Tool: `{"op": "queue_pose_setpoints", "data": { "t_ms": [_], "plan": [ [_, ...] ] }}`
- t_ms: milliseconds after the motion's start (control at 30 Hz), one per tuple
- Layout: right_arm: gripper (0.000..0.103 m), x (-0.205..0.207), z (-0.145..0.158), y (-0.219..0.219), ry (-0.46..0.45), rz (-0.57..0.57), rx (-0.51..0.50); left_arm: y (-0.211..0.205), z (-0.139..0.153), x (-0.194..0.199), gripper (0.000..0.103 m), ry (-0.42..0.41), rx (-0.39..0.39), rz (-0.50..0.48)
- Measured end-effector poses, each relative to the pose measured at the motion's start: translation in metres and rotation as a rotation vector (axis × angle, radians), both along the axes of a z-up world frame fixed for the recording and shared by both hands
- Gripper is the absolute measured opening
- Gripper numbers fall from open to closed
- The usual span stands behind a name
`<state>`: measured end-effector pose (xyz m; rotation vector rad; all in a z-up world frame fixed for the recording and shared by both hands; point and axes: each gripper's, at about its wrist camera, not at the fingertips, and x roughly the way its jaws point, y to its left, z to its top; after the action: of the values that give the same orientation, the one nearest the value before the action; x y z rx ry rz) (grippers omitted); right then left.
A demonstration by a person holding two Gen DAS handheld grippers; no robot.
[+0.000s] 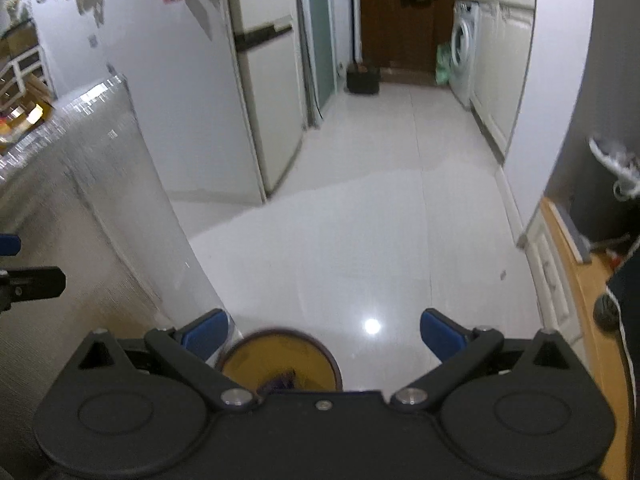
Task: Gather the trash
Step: 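Raise both tools from the bin and turn back toward the table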
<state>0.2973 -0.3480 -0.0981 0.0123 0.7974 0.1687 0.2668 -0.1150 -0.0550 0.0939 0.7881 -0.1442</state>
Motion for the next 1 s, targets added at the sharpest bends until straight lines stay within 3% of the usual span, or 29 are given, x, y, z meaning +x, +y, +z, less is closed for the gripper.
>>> {"op": "queue_pose_setpoints", "data": {
  "t_ms": [333, 600, 867, 1000],
  "plan": [
    [0.103, -0.024, 0.066, 0.028, -0.198, 0.077, 0.078, 0.023, 0.077, -0.035, 0.103, -0.2, 0.022, 0.024],
    [0.103, -0.035, 0.11, 0.073, -0.36, 0.169, 0.108, 0.066, 0.128, -0.066, 0.103, -0.338, 0.027, 0.054],
    [0.103, -0.036, 0.126, 0.128, -0.463, 0.27, 0.104, 0.117, 0.151, -0.084, 0.103, -0.431, 0.02, 0.122],
    [0.103, -0.029, 0.127, 0.151, -0.483, 0.338, 0.122, 0.149, 0.147, -0.083, 0.103, -0.449, -0.028, 0.176]
  ]
}}
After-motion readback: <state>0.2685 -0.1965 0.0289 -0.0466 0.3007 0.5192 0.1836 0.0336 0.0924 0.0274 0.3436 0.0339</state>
